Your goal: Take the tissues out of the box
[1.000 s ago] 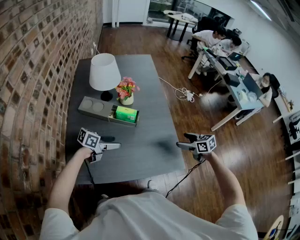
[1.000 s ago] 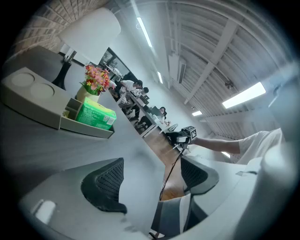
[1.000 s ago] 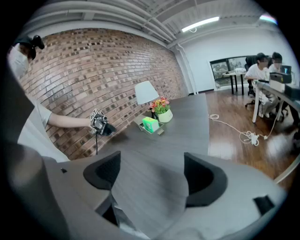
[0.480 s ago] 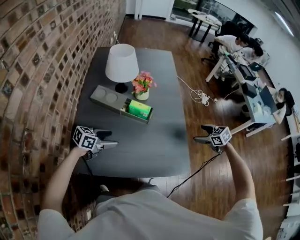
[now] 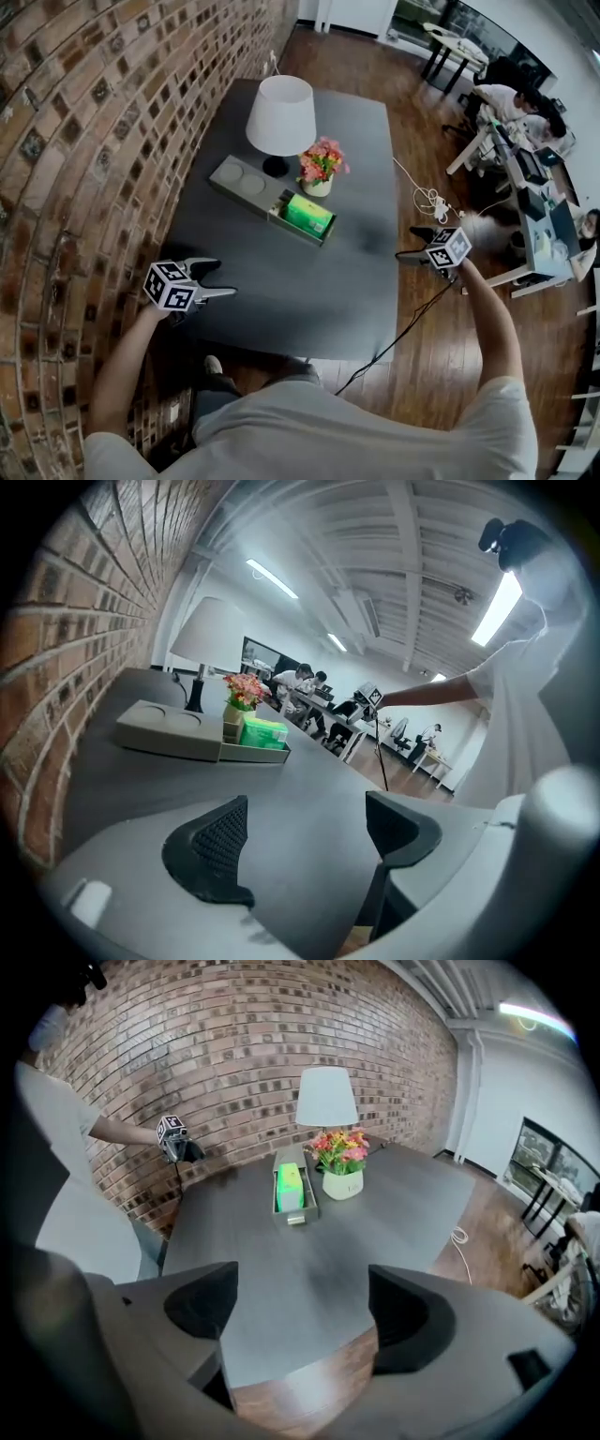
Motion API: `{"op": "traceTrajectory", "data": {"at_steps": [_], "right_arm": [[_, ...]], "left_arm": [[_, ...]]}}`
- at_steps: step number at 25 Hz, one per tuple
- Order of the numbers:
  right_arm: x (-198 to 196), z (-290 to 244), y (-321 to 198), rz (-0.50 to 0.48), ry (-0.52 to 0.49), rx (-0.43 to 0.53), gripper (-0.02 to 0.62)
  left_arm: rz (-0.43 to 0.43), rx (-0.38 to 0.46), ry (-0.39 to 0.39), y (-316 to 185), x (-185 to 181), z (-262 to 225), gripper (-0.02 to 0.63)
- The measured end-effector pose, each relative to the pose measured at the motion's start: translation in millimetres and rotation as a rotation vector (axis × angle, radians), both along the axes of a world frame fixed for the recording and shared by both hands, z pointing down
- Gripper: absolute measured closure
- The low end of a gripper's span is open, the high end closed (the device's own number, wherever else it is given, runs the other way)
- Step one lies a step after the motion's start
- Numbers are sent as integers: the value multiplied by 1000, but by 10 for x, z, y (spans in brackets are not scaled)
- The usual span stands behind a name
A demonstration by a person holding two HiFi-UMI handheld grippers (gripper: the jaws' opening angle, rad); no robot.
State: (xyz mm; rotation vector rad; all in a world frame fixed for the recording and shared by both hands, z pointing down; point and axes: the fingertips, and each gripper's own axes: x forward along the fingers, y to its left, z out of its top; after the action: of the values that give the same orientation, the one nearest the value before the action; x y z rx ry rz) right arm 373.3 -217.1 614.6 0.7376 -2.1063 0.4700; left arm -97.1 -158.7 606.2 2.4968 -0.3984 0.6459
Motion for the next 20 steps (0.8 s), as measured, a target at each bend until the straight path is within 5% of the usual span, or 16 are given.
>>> {"op": "traceTrajectory", "data": {"at_steps": [4,9,20], "right_arm": [[-431,98,-405,-95,-5,10,150],[-1017,214,-794,-193,-7,11,150],[-1995,586,-1273,-283,-3,-21,150]], "left_arm": [[-86,1,75,-104,-1,-80,213],[-125,82,24,-208,43,14,213],[-147,168,54,-304,485,-91,213]]}}
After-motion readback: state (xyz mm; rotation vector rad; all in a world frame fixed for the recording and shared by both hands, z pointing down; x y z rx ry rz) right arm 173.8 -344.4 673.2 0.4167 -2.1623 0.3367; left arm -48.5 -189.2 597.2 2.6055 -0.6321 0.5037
